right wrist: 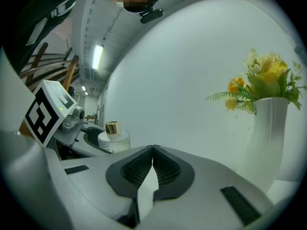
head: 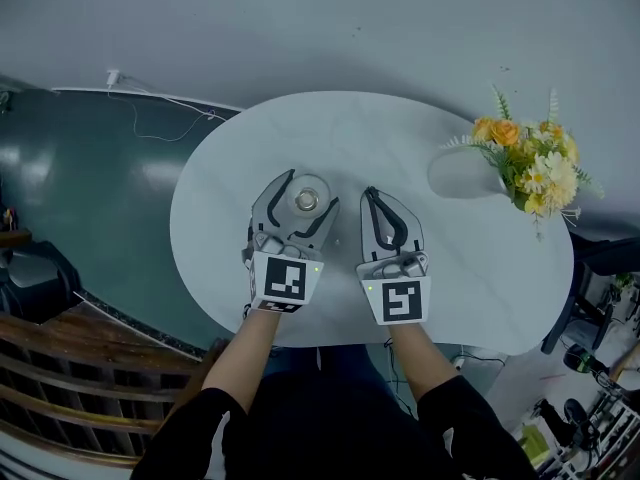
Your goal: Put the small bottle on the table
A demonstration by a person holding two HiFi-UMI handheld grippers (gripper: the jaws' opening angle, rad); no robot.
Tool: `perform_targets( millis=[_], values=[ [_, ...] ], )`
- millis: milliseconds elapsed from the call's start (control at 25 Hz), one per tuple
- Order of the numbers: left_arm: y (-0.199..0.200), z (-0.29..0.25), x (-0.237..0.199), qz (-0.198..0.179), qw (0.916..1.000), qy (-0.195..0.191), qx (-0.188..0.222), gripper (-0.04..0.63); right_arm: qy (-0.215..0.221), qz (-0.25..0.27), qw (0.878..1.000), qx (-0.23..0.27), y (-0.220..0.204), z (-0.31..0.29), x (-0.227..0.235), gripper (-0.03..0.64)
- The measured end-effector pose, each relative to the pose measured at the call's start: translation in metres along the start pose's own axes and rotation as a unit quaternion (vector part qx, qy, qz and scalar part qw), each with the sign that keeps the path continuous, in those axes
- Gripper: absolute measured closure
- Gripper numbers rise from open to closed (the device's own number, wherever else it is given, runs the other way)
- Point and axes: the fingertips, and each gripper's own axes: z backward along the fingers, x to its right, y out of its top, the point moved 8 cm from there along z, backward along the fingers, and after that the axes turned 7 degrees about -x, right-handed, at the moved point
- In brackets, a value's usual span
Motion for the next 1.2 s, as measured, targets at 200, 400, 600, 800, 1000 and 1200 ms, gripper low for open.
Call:
perform_targets(
  millis=[200, 400, 600, 800, 1000, 1200],
  values=[
    [-0.013, -0.019, 0.000, -0.003, 0.9998, -0.010, -0.017, 0.262, -0.001, -0.007, 1.000, -0.016, -0.011, -0.012, 0.001, 0.594],
    [-0.025, -0.035, 0.003, -0.011, 0.9990, -0.023, -0.036, 0.262, -0.001, -0.010, 1.000, -0.027, -0.021, -0.020, 0.000, 0.594],
    [-0.034, -0.046, 0.004, -0.012, 0.9982, -0.031, -0.050, 0.262, -0.003, -0.016, 0.999, -0.033, -0.028, -0.024, 0.000, 0.594],
    [-0.041, -0.051, 0.005, -0.013, 0.9972, -0.039, -0.063, 0.262, -0.006, -0.018, 0.999, -0.036, -0.030, -0.024, 0.000, 0.594],
    [-0.045, -0.057, 0.008, -0.017, 0.9962, -0.045, -0.073, 0.262, -0.010, -0.021, 0.999, -0.038, -0.032, -0.023, 0.002, 0.594],
    [-0.046, -0.059, 0.008, -0.016, 0.9961, -0.048, -0.072, 0.262, -0.014, -0.020, 0.999, -0.036, -0.033, -0.022, 0.003, 0.594]
  ],
)
